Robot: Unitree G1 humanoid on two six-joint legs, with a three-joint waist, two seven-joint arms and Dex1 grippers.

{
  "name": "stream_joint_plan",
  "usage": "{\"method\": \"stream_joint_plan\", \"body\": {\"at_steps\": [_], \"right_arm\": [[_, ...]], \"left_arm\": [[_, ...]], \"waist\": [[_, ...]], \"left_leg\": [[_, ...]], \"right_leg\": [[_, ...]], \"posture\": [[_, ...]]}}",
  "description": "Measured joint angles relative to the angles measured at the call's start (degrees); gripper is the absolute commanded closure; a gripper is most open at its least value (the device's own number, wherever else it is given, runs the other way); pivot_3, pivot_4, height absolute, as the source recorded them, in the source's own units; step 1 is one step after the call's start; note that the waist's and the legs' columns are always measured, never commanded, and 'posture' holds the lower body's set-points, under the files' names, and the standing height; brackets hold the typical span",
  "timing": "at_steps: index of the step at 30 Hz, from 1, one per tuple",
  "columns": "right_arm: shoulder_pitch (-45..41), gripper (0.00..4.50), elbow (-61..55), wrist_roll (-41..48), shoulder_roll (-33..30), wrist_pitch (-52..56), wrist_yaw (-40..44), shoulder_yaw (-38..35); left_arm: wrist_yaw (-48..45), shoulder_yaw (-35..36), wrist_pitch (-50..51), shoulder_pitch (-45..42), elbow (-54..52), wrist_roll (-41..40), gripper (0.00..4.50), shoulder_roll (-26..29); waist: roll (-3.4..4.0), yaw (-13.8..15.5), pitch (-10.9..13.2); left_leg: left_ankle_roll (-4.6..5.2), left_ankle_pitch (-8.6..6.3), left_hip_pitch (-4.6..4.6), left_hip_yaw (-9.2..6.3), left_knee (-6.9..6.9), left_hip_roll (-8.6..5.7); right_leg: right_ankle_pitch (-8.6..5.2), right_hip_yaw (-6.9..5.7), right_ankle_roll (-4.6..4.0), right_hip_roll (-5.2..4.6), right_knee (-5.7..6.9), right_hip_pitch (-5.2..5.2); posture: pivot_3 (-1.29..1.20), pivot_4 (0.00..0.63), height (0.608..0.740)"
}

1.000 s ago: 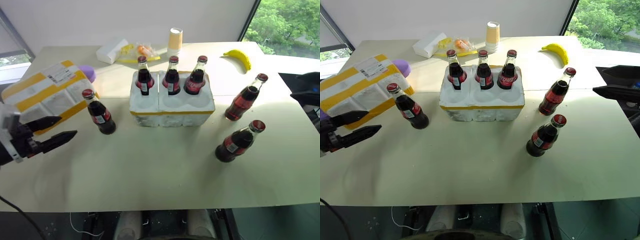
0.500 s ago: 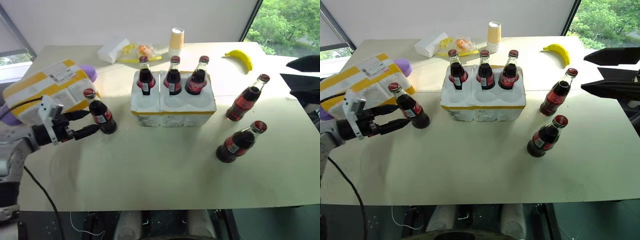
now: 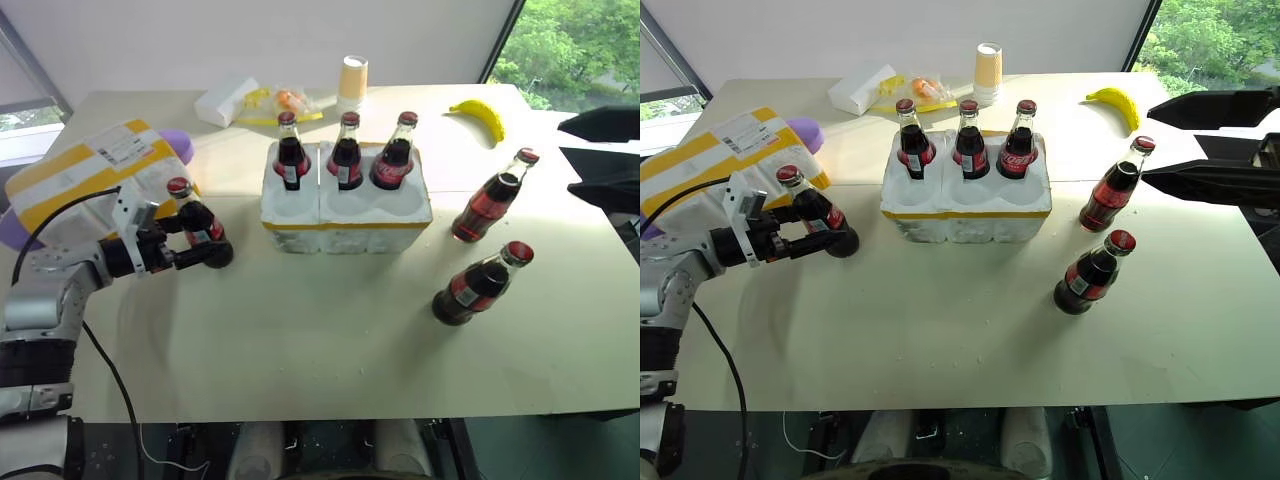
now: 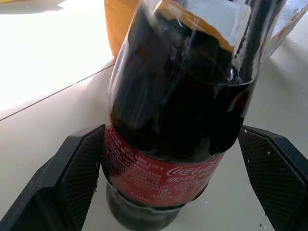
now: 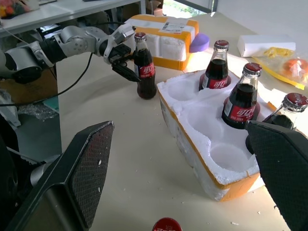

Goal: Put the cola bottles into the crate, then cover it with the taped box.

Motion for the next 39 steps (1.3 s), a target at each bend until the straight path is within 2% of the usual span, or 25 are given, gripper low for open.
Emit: {"method": "stream_joint_plan", "body": {"at_steps": [4, 12, 16, 18, 23, 26, 31, 35, 39], "right_arm": [[-0.02, 0.0, -0.9, 1.99, 0.0, 0.28, -0.71, 0.0], [0.61, 0.0, -1.36, 2.12, 0.0, -0.6, -1.05, 0.08], [2.37, 0.0, -1.33, 1.29, 0.05, -2.4, -0.96, 0.18], [4.32, 0.0, -1.33, -0.37, 0.12, -3.73, -0.94, 0.43], [8.26, 0.0, -0.97, -4.72, 0.99, -7.58, -1.55, 2.56], [8.73, 0.0, -0.53, -5.38, 1.54, -8.76, -1.79, 2.6], [9.11, 0.0, -0.75, -5.32, 3.32, -9.05, -4.32, 2.35], [11.54, 0.0, -2.32, -4.88, 4.59, -8.42, -6.2, 0.55], [14.28, 0.0, -4.2, -4.48, 5.43, -7.13, -8.11, -2.22]], "left_arm": [[0.41, 0.44, 0.13, 0.06, -0.21, -0.09, 1.71, -0.17], [0.63, 0.92, 1.53, 0.11, -0.99, -0.1, 1.71, 0.17], [-2.73, -0.01, 7.22, -1.02, -2.9, -1.73, 1.71, 3.77], [-6.06, -0.67, 10.81, -4.4, -3.83, -3.33, 1.71, 6.23], [-12.12, -3.96, 15.12, -23.32, -3.12, -5.49, 1.71, 8.57], [-15.04, -7.13, 15.22, -32.49, 0.9, -5.31, 1.71, 6.59], [-19.8, -14.04, 11.49, -44.35, 14.35, -0.64, 1.71, -1.38], [-22.18, -18.43, 2.82, -47.29, 25.72, 5.73, 1.71, -7.41], [-22.56, -19.9, -3.52, -48.29, 35.76, 10.42, 1.71, -11.94]], "waist": [[0.0, 0.01, 0.0], [-0.01, 0.0, 0.0], [-0.25, 0.01, 0.14], [-0.43, 0.17, 0.24], [-0.44, 0.99, 0.24], [-0.42, 1.28, 0.23], [-0.45, 1.39, 0.24], [-0.46, 1.36, 0.25], [-0.55, 1.2, 0.31]], "left_leg": [[0.02, -0.01, 0.0, -0.01, 0.01, 0.0], [0.03, -0.02, 0.0, -0.01, 0.02, 0.0], [0.03, -0.01, 0.0, -0.01, 0.02, 0.0], [0.02, 0.0, -0.16, -0.07, 0.11, 0.0], [0.17, -0.08, -0.58, -0.05, 0.7, -0.15], [0.2, -0.08, -0.54, 0.0, 0.78, -0.2], [0.21, -0.07, -0.57, -0.02, 0.86, -0.22], [0.21, -0.07, -0.57, -0.03, 0.84, -0.21], [0.21, -0.07, -0.65, -0.03, 0.84, -0.2]], "right_leg": [[0.0, 0.0, 0.0, -0.01, 0.0, 0.01], [0.0, 0.0, 0.0, 0.0, 0.0, 0.02], [0.0, -0.01, 0.0, 0.05, 0.03, 0.01], [0.0, -0.04, 0.0, 0.06, 0.05, -0.05], [0.06, -0.09, 0.12, 0.08, 0.12, -0.16], [0.07, -0.09, 0.19, 0.1, 0.13, -0.06], [0.07, -0.12, 0.22, 0.11, 0.13, -0.03], [0.07, -0.12, 0.22, 0.13, 0.16, -0.07], [0.08, -0.11, 0.22, 0.12, 0.16, -0.16]], "posture": [[0.0, 0.15, 0.74], [0.0, 0.15, 0.74], [0.0, 0.15, 0.74], [0.0, 0.15, 0.74], [0.0, 0.15, 0.74], [0.0, 0.15, 0.74], [0.0, 0.15, 0.74], [0.0, 0.15, 0.74], [0.0, 0.15, 0.74]]}}
